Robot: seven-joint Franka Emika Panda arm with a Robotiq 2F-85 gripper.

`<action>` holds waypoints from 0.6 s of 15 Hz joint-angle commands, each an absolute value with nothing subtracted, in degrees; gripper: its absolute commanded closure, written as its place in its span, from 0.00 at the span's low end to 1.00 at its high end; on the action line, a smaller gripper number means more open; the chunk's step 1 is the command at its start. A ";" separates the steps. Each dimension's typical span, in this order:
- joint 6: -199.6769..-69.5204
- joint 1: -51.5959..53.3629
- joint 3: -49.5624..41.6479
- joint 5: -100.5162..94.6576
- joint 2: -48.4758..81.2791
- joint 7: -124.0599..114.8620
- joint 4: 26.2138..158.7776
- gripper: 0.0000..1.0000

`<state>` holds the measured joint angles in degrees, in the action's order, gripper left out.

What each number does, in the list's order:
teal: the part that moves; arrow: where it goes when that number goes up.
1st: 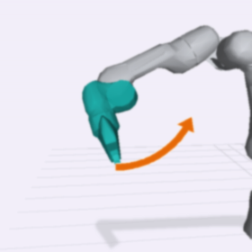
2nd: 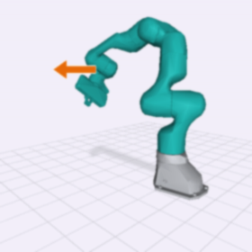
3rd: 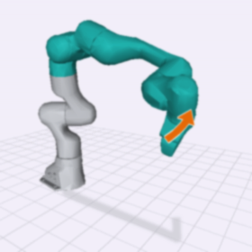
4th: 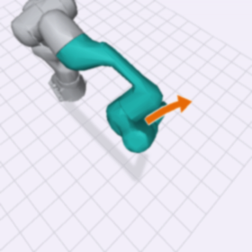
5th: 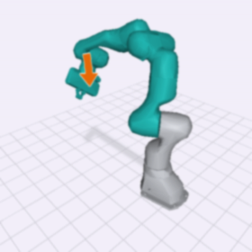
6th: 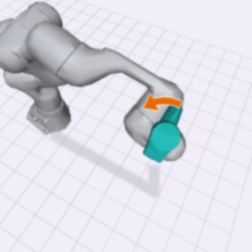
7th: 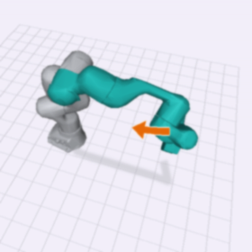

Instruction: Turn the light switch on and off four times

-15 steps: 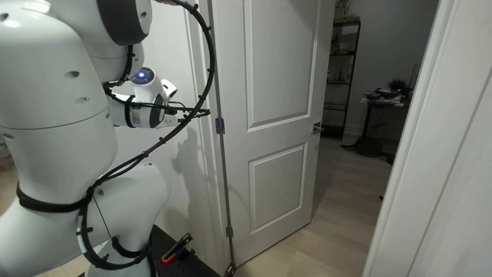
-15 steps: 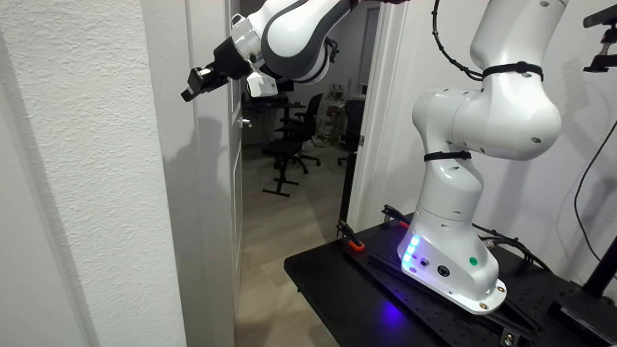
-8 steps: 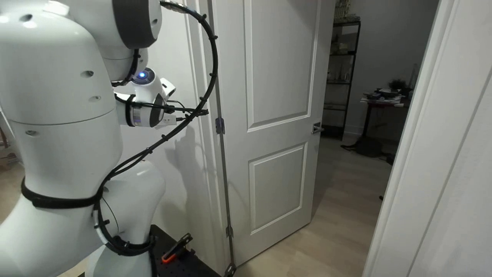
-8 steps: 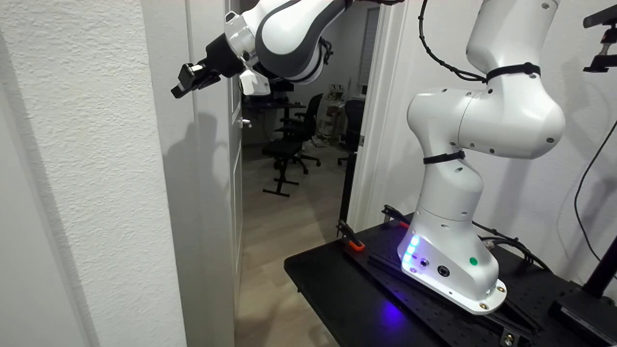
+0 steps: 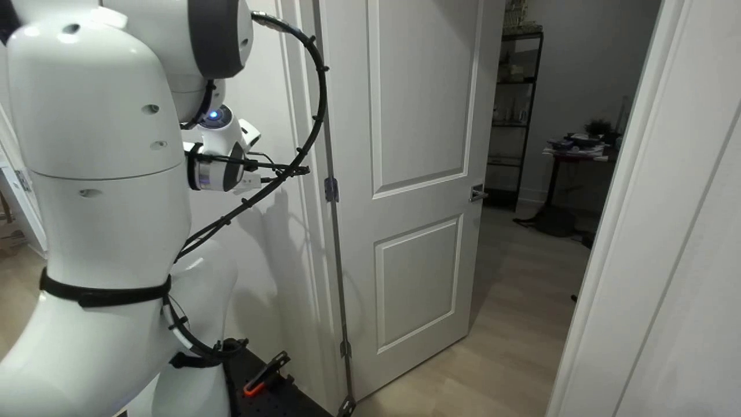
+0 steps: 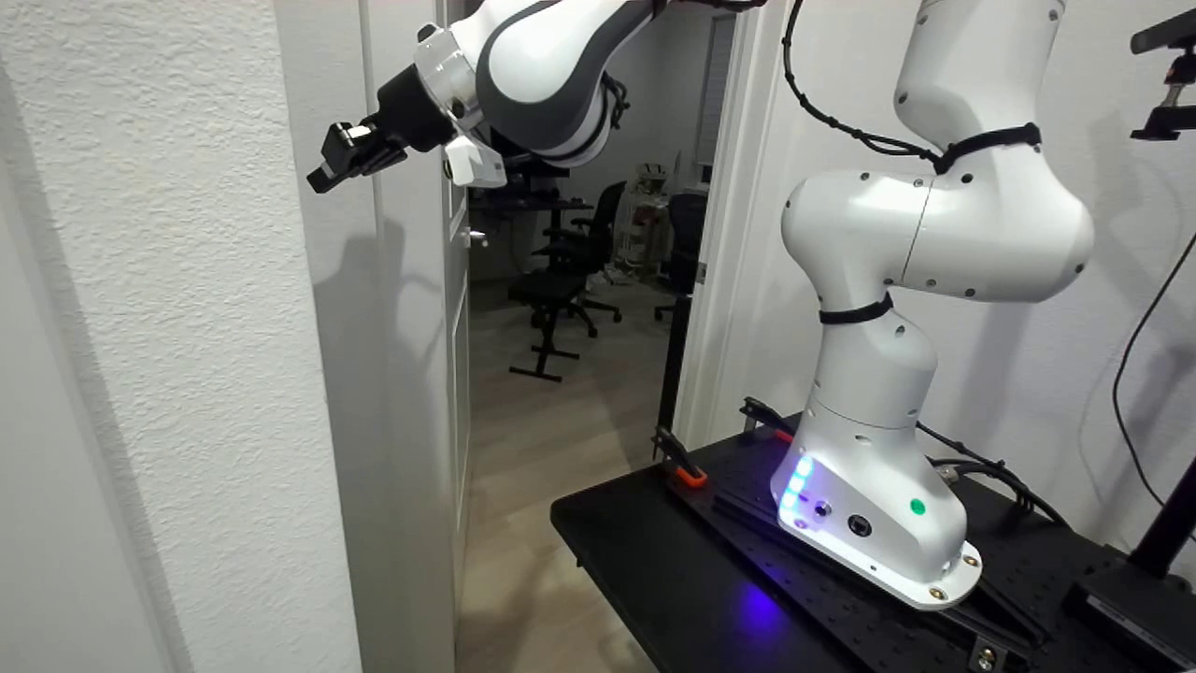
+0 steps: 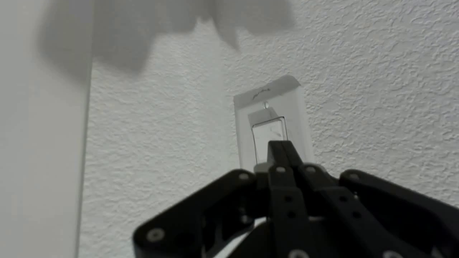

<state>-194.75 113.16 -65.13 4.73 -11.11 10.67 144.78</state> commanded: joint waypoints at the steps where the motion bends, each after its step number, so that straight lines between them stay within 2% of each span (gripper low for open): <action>1: -195.46 120.50 -72.01 4.08 -9.33 9.72 142.68 1.00; 9: -194.95 137.42 -89.02 4.73 -9.36 10.98 140.31 1.00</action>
<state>-194.75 131.69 -83.24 4.73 -10.23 10.78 141.91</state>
